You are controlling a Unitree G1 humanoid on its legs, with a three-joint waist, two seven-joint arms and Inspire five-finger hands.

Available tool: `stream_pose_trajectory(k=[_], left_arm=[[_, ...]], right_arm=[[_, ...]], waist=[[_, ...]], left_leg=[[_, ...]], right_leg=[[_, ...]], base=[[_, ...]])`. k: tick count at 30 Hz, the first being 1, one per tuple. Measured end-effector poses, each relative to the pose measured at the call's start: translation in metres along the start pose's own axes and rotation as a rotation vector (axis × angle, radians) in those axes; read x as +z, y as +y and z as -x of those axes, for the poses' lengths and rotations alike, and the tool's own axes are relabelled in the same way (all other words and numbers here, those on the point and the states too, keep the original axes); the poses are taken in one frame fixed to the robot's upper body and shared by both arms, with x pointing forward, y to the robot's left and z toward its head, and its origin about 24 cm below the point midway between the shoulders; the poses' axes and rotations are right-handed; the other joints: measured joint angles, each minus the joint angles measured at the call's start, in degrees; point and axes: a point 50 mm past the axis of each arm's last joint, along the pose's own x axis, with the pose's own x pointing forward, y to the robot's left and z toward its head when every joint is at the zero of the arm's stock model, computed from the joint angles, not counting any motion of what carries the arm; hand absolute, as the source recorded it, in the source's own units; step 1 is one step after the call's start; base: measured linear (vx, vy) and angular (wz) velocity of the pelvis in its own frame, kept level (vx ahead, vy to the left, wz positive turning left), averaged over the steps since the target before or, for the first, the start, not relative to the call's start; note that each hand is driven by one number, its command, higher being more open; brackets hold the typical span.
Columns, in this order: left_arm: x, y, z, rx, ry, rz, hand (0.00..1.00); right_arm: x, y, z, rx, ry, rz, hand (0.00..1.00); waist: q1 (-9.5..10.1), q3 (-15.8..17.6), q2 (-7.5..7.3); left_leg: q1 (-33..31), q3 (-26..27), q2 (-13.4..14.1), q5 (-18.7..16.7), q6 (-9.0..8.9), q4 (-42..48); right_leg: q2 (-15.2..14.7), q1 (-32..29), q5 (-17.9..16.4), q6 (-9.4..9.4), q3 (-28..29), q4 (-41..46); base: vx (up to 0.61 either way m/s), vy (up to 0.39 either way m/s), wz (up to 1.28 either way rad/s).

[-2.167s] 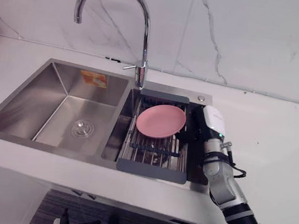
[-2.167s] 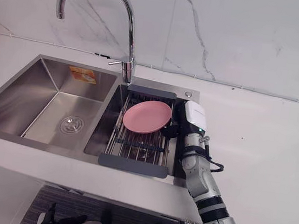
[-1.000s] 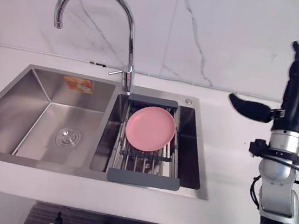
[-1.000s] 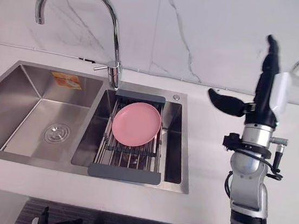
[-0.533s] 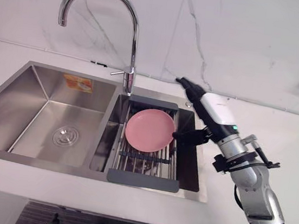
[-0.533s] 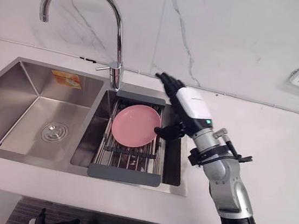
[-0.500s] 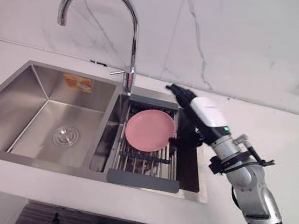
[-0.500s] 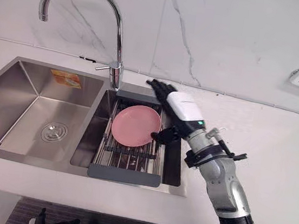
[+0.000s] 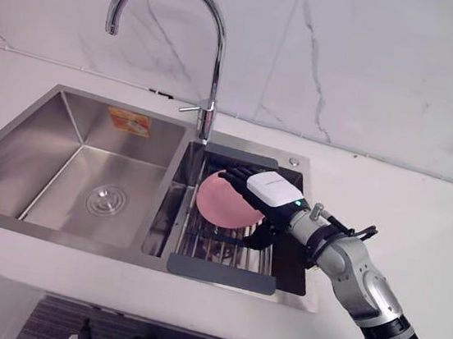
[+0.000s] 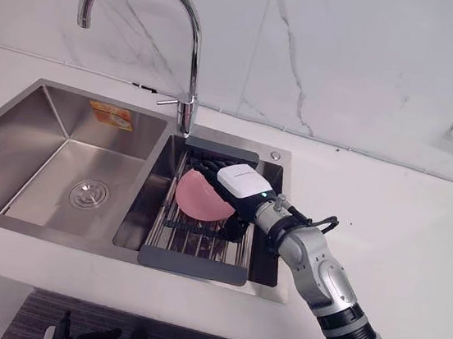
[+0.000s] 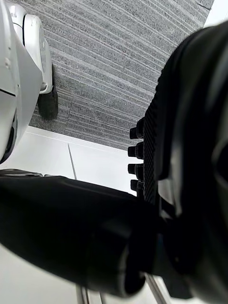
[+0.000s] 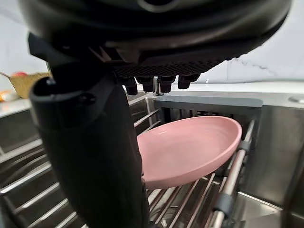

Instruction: Walk over to the sink, pick up the cup, carry it to the dishwasher, place the cup inside the dishwasher, then close the dishwasher door

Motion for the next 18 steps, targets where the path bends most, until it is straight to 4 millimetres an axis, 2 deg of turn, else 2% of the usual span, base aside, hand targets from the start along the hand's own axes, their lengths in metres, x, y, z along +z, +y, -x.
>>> stream_pose_trajectory(k=[6,18], left_arm=[[0.006,-0.002,-0.002,-0.009,-0.015,0.002,1.00],[0.007,-0.002,-0.003,-0.010,-0.017,0.001,1.00]], right_arm=[[-0.004,0.008,-0.007,0.056,0.056,0.074,1.00],[-0.010,0.017,-0.009,0.107,0.124,0.092,1.00]], waist=[[0.57,0.01,-0.02],[1.10,0.07,-0.13]], left_leg=[[-0.09,-0.14,0.01,0.04,0.00,0.01],[-0.10,-0.13,0.06,0.04,-0.01,-0.01]], right_leg=[[0.03,-0.03,-0.01,-0.02,-0.12,0.00],[0.06,-0.04,-0.03,-0.04,-0.08,0.00]], base=[[0.00,0.000,0.00],[0.00,0.000,0.00]])
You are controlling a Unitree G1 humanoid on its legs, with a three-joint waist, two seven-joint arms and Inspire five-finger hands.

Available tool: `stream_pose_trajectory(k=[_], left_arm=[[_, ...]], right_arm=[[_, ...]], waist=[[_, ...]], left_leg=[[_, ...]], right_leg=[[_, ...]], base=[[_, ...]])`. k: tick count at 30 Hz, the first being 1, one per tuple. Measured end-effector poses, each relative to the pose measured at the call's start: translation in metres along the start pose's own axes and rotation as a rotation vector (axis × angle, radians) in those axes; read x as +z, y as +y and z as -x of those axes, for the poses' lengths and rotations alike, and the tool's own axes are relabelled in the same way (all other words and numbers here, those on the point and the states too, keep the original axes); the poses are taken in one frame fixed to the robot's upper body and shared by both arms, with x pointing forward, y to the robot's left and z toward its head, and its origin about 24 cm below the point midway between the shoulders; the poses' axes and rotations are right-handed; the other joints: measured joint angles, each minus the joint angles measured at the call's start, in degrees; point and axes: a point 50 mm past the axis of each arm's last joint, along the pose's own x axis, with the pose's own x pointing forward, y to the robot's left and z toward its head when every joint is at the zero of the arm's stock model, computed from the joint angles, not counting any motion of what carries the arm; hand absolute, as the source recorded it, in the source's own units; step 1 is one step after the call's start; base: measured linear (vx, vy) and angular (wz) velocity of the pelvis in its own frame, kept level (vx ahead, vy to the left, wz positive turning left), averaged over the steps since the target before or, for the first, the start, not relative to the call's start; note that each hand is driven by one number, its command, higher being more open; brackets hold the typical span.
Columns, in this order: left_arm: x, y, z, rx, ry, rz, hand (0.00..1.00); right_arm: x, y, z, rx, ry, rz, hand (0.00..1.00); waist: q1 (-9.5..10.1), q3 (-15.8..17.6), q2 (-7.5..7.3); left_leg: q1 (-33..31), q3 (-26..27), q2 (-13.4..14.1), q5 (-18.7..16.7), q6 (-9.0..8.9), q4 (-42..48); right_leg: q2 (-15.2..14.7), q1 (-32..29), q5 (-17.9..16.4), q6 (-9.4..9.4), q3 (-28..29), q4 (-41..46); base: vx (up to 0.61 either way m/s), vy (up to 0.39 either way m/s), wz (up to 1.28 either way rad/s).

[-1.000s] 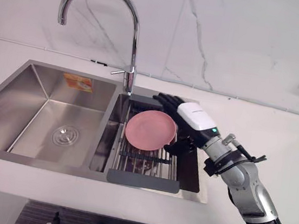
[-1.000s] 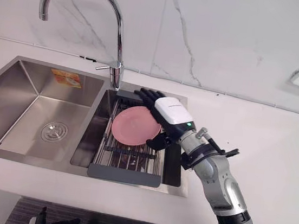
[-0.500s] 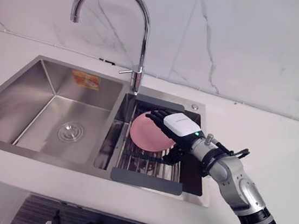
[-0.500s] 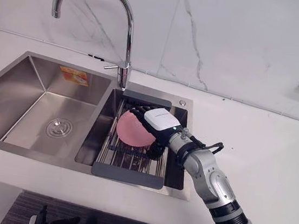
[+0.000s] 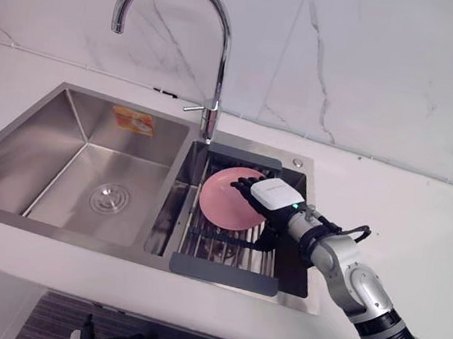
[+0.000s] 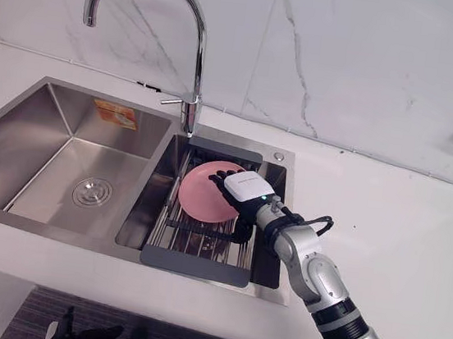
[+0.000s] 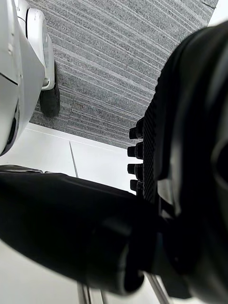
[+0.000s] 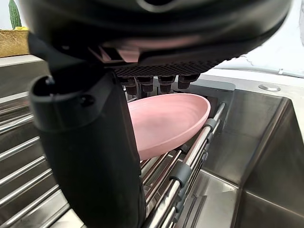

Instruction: Walk over to the sink, pick up the cup, carry it to the dishwasher, place the cup inside the dishwasher, then close the dishwasher door

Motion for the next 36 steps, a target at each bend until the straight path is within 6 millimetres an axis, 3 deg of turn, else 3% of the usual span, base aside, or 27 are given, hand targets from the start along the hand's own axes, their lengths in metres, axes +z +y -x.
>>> stream_pose_trajectory(k=[15,16,36], left_arm=[[0.001,0.000,-0.001,-0.001,0.001,-0.011,1.00],[0.001,0.000,-0.001,-0.001,0.001,-0.011,1.00],[0.005,-0.002,-0.002,-0.004,-0.021,-0.014,1.00]], right_arm=[[0.002,0.014,-0.012,0.023,0.043,-0.010,1.00],[0.003,0.014,-0.014,0.003,0.047,-0.005,0.00],[0.002,0.019,-0.018,-0.330,0.108,0.115,0.00]], waist=[[0.20,0.07,-0.15],[0.17,0.08,-0.14],[0.07,1.85,0.65]], left_leg=[[-0.05,-0.09,-0.31,0.01,0.01,-0.01],[-0.05,-0.11,-0.36,0.02,0.03,-0.01],[-0.49,-0.46,-0.81,0.12,0.18,0.25]], right_leg=[[-0.21,-0.03,-0.03,0.05,-0.10,0.00],[-0.26,-0.02,-0.05,0.08,-0.13,0.00],[-0.68,-0.16,-0.17,0.39,-0.65,0.02]], base=[[0.00,0.000,0.00],[0.00,0.000,0.00],[0.00,0.000,0.01]])
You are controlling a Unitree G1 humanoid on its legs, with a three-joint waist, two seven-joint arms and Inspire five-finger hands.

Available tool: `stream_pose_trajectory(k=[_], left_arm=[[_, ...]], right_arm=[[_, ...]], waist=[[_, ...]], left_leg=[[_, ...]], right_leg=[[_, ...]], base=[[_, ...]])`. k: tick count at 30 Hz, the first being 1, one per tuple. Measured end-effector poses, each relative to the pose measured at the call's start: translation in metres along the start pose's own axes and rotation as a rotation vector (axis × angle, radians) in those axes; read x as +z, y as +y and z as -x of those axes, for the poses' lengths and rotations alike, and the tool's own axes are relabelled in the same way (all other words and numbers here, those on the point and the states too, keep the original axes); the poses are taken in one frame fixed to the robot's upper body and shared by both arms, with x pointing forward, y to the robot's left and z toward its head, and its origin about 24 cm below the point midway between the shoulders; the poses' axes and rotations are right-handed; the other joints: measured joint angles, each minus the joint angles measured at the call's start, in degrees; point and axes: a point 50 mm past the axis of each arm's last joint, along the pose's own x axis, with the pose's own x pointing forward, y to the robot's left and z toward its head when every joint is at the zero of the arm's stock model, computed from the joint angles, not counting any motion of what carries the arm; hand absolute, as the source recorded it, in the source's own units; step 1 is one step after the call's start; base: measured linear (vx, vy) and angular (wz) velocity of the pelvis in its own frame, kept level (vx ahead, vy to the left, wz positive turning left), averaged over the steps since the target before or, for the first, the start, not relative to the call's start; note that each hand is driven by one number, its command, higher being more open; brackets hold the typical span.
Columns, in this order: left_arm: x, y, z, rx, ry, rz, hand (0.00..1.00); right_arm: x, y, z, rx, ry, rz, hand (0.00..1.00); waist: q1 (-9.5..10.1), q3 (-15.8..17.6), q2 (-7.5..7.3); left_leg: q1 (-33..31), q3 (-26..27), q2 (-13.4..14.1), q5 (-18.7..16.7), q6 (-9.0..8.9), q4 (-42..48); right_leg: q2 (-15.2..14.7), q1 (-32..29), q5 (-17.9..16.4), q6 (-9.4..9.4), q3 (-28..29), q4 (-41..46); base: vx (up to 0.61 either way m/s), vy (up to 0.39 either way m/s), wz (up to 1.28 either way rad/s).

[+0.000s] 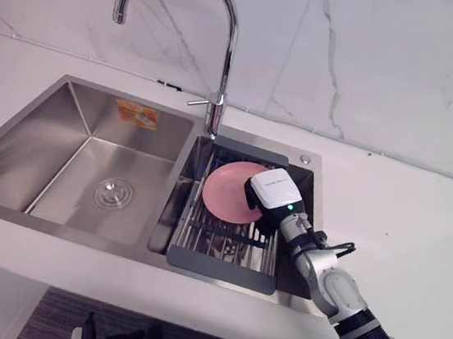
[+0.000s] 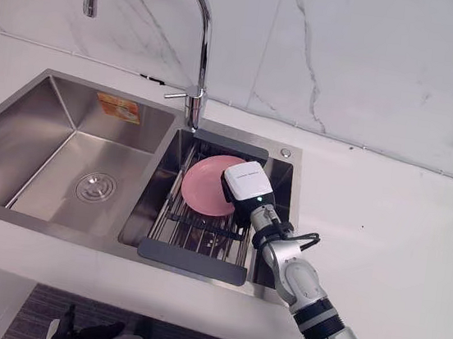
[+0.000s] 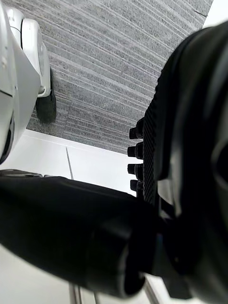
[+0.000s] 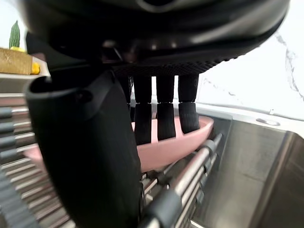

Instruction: Walk over to the sink, pick up the cup, carry it to the dishwasher, place the cup inside the dishwasher, then close the dishwasher door

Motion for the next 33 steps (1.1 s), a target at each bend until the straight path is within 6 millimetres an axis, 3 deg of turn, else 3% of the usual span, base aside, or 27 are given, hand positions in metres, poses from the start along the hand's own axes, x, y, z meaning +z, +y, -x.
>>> stream_pose_trajectory(k=[16,25,33], left_arm=[[-0.001,-0.002,0.002,-0.006,-0.011,-0.007,1.00],[-0.002,-0.001,0.003,-0.002,-0.019,-0.004,1.00],[-0.007,-0.001,0.005,0.013,-0.007,-0.002,1.00]], right_arm=[[-0.016,0.000,0.001,-0.082,0.089,-0.168,0.00],[-0.037,-0.035,0.012,-0.271,0.148,-0.352,0.00],[-0.057,-0.049,0.030,-0.397,0.224,-0.531,0.00]], waist=[[-0.32,0.75,1.17],[-1.16,1.34,2.26],[-2.04,0.96,2.98]], left_leg=[[0.08,-0.22,-0.06,0.25,0.21,0.00],[0.41,0.13,0.02,0.19,0.16,0.03],[0.99,1.63,0.24,-0.35,-0.03,0.01]], right_leg=[[-0.06,0.23,0.07,0.03,-0.24,-0.01],[0.00,0.29,0.08,0.03,0.18,-0.01],[0.08,0.12,0.31,-0.04,1.64,-0.03]], base=[[0.00,0.000,0.01],[0.00,0.000,-0.01],[-0.02,0.000,-0.09]])
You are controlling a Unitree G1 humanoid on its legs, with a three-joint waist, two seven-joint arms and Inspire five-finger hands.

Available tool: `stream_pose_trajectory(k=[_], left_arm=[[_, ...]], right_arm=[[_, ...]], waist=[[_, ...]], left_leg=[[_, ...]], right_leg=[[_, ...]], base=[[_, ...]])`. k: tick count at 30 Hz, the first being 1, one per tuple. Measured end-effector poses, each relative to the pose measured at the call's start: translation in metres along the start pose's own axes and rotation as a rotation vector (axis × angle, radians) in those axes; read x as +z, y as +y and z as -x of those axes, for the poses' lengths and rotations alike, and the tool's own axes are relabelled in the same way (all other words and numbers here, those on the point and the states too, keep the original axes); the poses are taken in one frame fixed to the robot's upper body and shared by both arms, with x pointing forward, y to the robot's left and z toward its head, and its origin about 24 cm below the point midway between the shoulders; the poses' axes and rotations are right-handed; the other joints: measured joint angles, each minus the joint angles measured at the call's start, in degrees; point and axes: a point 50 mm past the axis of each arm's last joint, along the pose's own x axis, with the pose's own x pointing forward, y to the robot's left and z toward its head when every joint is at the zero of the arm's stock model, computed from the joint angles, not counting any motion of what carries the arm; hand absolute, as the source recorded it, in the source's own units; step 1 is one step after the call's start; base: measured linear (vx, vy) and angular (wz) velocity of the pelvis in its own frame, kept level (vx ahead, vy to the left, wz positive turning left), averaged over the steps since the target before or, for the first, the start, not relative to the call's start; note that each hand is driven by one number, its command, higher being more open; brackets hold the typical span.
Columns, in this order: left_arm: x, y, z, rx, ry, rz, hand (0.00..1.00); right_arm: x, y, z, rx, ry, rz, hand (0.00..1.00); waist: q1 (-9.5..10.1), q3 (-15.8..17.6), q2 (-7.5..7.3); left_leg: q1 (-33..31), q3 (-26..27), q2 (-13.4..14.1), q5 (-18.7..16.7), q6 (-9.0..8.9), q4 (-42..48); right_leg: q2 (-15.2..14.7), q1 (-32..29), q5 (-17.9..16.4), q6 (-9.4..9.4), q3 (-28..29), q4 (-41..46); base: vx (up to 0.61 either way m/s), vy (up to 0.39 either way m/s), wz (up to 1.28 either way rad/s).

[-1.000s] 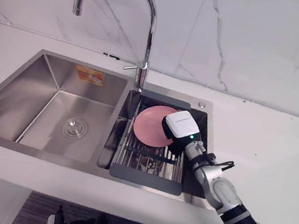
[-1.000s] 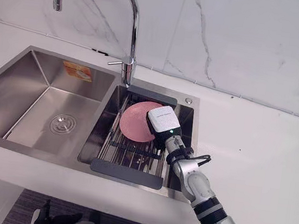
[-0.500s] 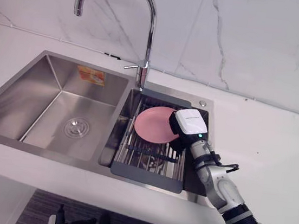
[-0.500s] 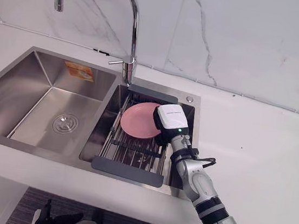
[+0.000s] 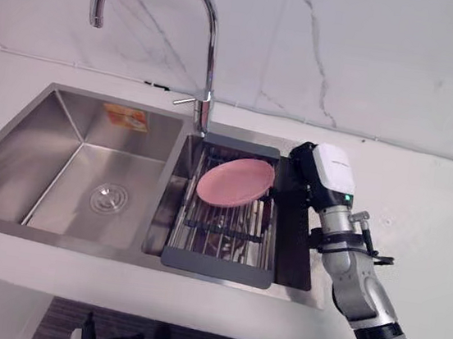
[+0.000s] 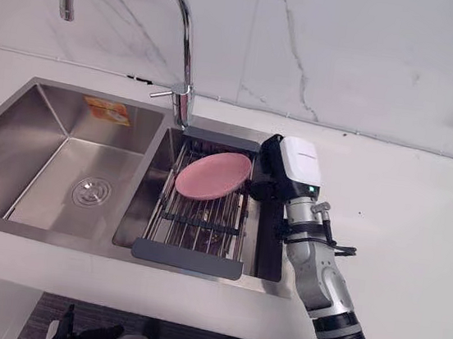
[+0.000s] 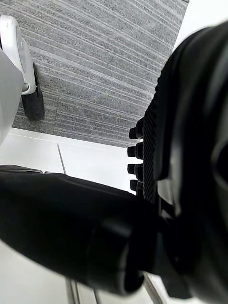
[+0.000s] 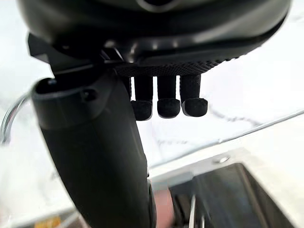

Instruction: Walk over to the sink, pick up the cup, carry it to the dishwasher, place the cup inside the dishwasher, then close the dishwasher door

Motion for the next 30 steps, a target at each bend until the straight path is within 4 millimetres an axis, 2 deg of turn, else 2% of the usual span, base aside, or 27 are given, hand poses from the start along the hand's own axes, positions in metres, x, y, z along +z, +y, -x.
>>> stream_pose_trajectory(k=[3,7,8,13,18,24,30], left_arm=[[-0.003,-0.001,0.002,0.001,0.008,0.002,1.00],[-0.005,-0.004,0.004,0.003,0.016,0.009,1.00],[-0.005,-0.006,0.004,0.000,0.017,0.012,1.00],[-0.005,-0.006,0.004,0.001,0.014,0.013,1.00],[-0.007,-0.005,0.005,0.002,0.020,0.011,1.00],[-0.009,-0.003,0.006,0.004,0.026,0.007,1.00],[-0.011,-0.001,0.006,0.006,0.035,-0.002,1.00]], right_arm=[[-0.004,-0.017,0.000,-0.086,0.017,-0.021,0.00],[-0.009,-0.034,-0.001,-0.167,0.028,-0.010,0.00],[-0.010,-0.037,-0.001,-0.185,0.031,-0.007,1.00],[-0.010,-0.045,0.003,-0.185,0.004,-0.030,1.00],[0.003,-0.040,0.013,-0.013,-0.097,-0.024,1.00],[0.027,-0.013,0.022,0.312,-0.245,0.049,1.00],[0.039,0.013,0.032,0.527,-0.319,0.153,1.00]], waist=[[-0.24,-0.38,0.52],[-0.81,-0.48,0.52],[-0.94,-0.48,0.51],[-1.07,-0.58,0.45],[-1.11,-1.57,0.37],[-1.19,-2.02,0.11],[-0.88,-2.35,-0.40]], left_leg=[[0.16,0.13,0.05,0.00,0.08,0.00],[0.33,0.33,0.15,-0.05,0.02,0.00],[0.38,0.42,0.15,-0.10,0.00,0.01],[0.52,0.59,0.18,-0.15,0.01,0.00],[0.55,0.65,0.20,-0.17,0.02,0.00],[0.87,1.11,0.30,-0.25,0.00,-0.05],[0.74,1.08,0.34,-0.25,0.00,-0.03]], right_leg=[[0.06,0.02,0.01,-0.01,0.15,0.01],[0.18,0.05,0.01,-0.02,0.41,0.02],[0.17,0.05,0.01,-0.02,0.50,0.02],[0.18,0.09,0.01,-0.02,0.66,0.02],[0.20,0.07,0.00,-0.01,0.72,0.01],[0.26,0.08,0.04,-0.06,1.12,0.00],[0.29,-0.02,0.03,-0.06,1.05,0.00]], base=[[0.00,-0.004,-0.04],[0.01,-0.008,-0.04],[0.00,-0.002,-0.04],[0.00,-0.001,-0.01],[0.00,0.000,0.00],[-0.02,-0.002,-0.03],[0.00,0.000,0.00]])
